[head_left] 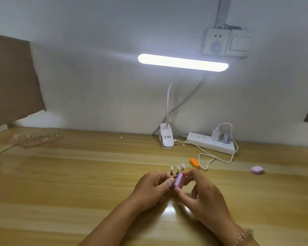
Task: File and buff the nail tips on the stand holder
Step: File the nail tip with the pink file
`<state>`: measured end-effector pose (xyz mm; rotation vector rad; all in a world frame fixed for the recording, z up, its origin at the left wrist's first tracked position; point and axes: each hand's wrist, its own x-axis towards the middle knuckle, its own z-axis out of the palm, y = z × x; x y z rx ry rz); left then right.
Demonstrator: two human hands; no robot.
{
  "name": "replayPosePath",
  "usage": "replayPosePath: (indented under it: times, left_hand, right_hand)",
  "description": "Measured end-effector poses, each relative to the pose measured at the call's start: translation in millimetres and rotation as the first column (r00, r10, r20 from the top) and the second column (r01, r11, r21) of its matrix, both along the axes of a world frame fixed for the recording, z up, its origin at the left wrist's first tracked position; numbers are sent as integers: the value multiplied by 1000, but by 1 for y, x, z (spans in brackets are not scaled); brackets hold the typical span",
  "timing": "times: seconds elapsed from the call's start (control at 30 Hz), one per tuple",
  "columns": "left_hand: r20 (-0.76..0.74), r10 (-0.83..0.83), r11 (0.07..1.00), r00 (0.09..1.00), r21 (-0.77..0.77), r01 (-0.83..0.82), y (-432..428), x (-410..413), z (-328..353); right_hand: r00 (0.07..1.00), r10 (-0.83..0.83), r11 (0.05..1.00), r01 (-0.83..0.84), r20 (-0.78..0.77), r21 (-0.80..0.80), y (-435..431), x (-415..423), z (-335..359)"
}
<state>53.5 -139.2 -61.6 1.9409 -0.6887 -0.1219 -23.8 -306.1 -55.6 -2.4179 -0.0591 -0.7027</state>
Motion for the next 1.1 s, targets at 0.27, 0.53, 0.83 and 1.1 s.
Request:
replayPosePath:
  times: [0.27, 0.53, 0.83, 1.1]
  left_hand:
    - [2, 14, 1000, 1000, 8, -15, -1, 1, 0]
    - [-11, 5, 1000, 1000, -11, -6, -1, 5, -3]
    - [17, -1, 1000, 1000, 20, 1, -2, 6, -4]
    - [46, 16, 1000, 999, 26, -17, -3, 5, -4]
  right_hand:
    - [1000, 20, 999, -21, -16, -47, 2, -2, 0]
    - [1000, -23, 990, 24, 10, -135, 7, -4, 1]
    - [997, -81, 997, 81, 17, -8, 1, 1, 1]
    - [999, -53, 998, 53, 12, -37, 1, 0, 0]
